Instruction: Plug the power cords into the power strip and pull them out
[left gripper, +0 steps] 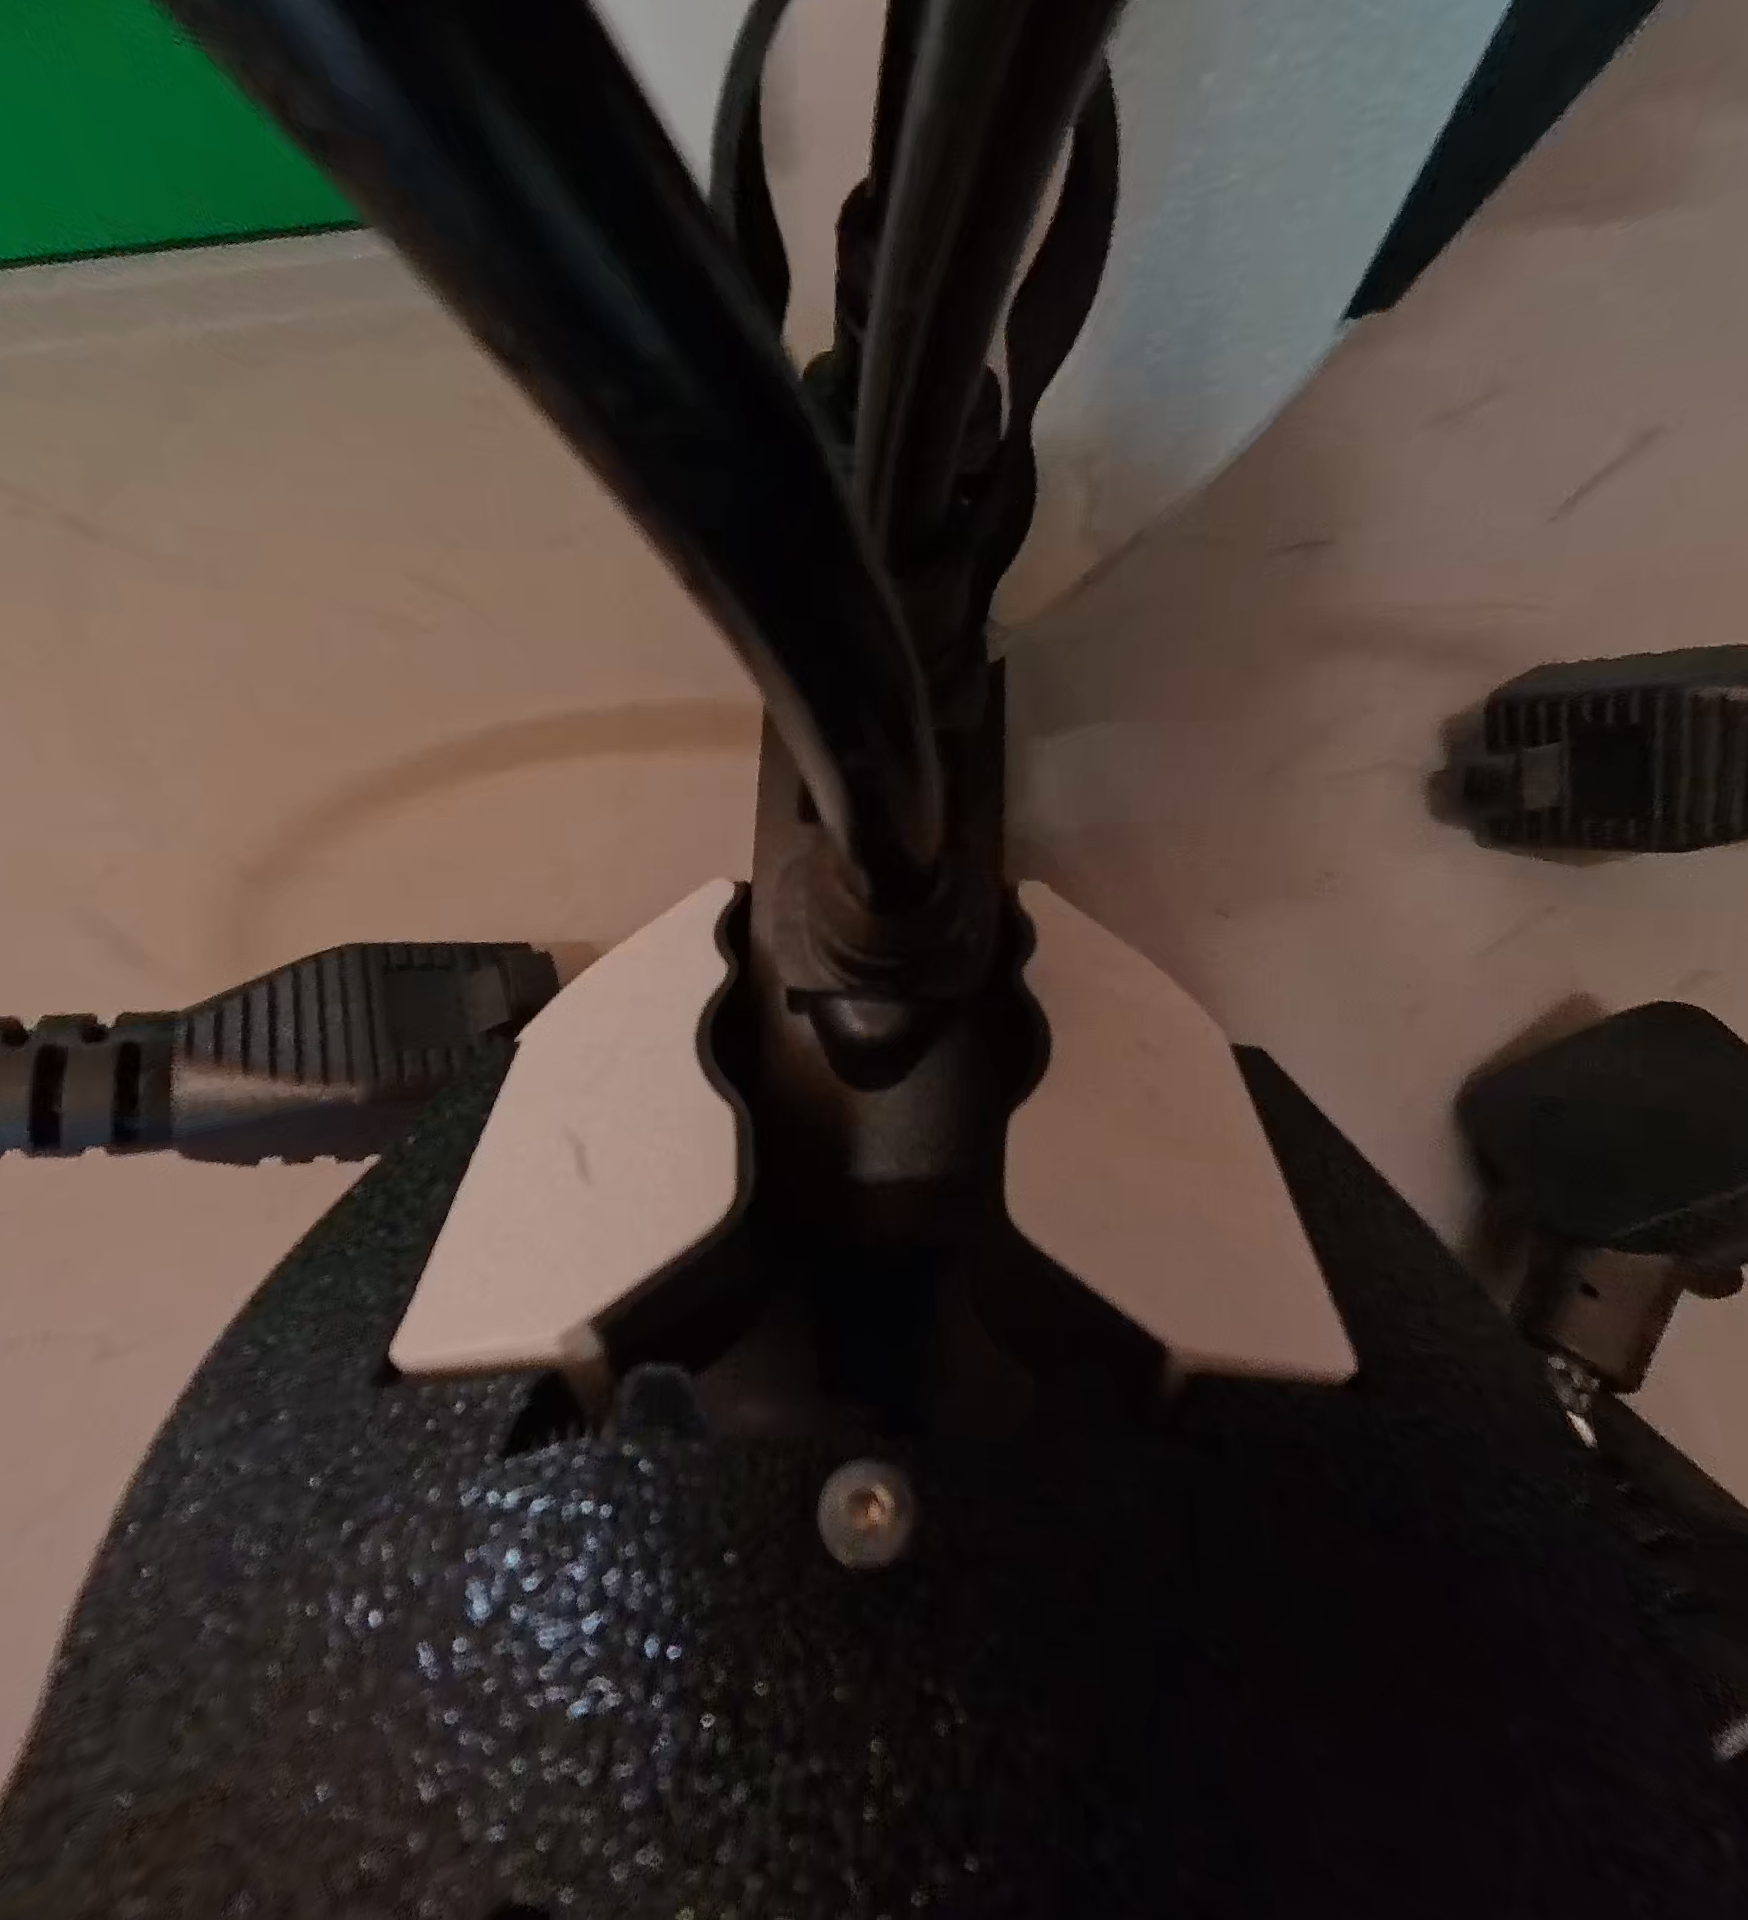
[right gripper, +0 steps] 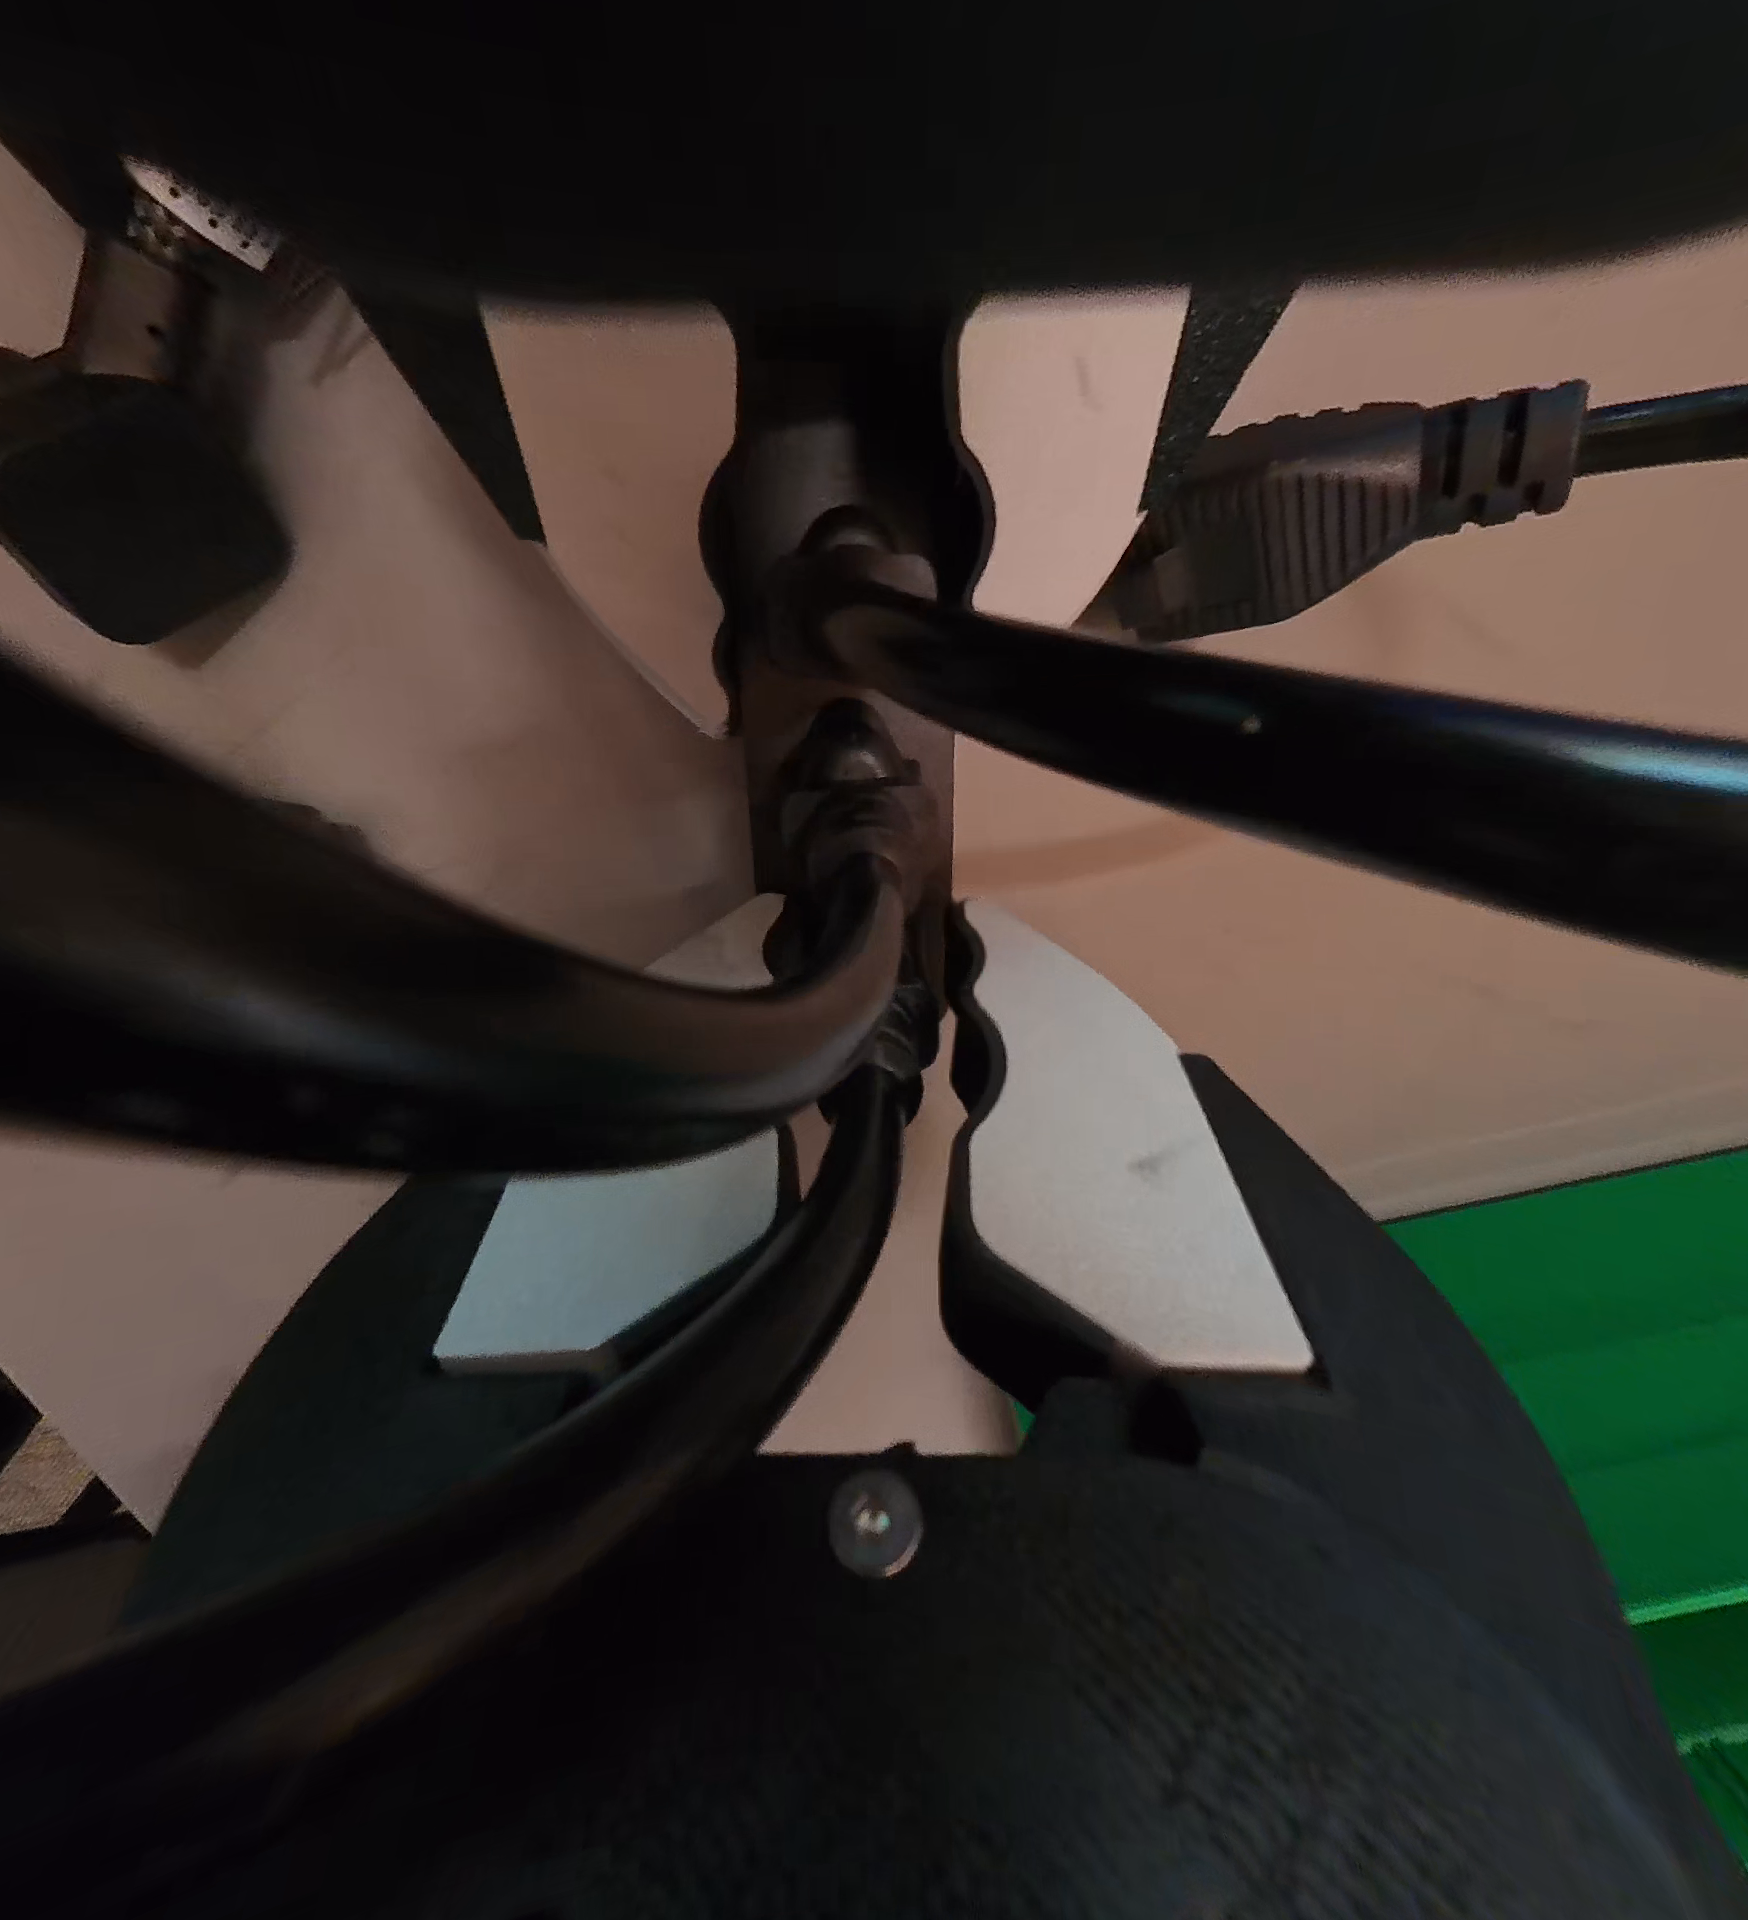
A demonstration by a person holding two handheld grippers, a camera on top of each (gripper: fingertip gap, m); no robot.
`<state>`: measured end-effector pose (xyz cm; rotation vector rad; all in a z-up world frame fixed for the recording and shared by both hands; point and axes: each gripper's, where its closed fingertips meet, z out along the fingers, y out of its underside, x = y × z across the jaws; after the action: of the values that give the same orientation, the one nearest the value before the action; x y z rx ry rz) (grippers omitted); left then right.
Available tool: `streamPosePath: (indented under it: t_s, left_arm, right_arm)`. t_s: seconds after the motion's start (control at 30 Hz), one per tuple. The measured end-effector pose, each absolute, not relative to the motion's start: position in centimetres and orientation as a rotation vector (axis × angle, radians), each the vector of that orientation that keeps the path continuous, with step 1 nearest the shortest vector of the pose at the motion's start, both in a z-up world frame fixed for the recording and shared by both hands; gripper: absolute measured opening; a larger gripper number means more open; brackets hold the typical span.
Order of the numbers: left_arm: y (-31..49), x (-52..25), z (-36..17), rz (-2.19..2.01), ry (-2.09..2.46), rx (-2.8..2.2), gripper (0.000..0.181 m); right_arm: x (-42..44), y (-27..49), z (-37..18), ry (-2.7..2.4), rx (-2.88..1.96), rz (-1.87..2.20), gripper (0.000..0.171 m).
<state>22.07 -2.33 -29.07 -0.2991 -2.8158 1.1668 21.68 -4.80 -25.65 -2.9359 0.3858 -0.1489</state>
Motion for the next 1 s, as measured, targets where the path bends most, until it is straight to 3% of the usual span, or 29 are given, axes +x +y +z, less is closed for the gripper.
streamPosePath:
  t_s: [0.2, 0.33, 0.43, 1.0]
  left_arm:
    - [-2.4, 22.0, -29.0, 1.174, -2.811, -0.301, 0.045]
    - [-2.4, 22.1, -29.1, 1.167, -2.817, -0.294, 0.044]
    - [-2.4, 22.1, -29.1, 1.166, -2.817, -0.295, 0.044]
    - [-2.4, 22.1, -29.1, 1.166, -2.816, -0.297, 0.044]
  right_arm:
    - [21.4, -4.8, -25.5, 0.358, -2.956, -0.108, 0.024]
    - [21.7, -6.4, -24.8, 0.381, -2.980, -0.064, 0.042]
    - [20.8, -6.3, -24.7, 0.409, -2.903, 0.065, 0.025]
    - [21.0, -5.7, -22.3, 0.437, -2.860, -0.065, 0.015]
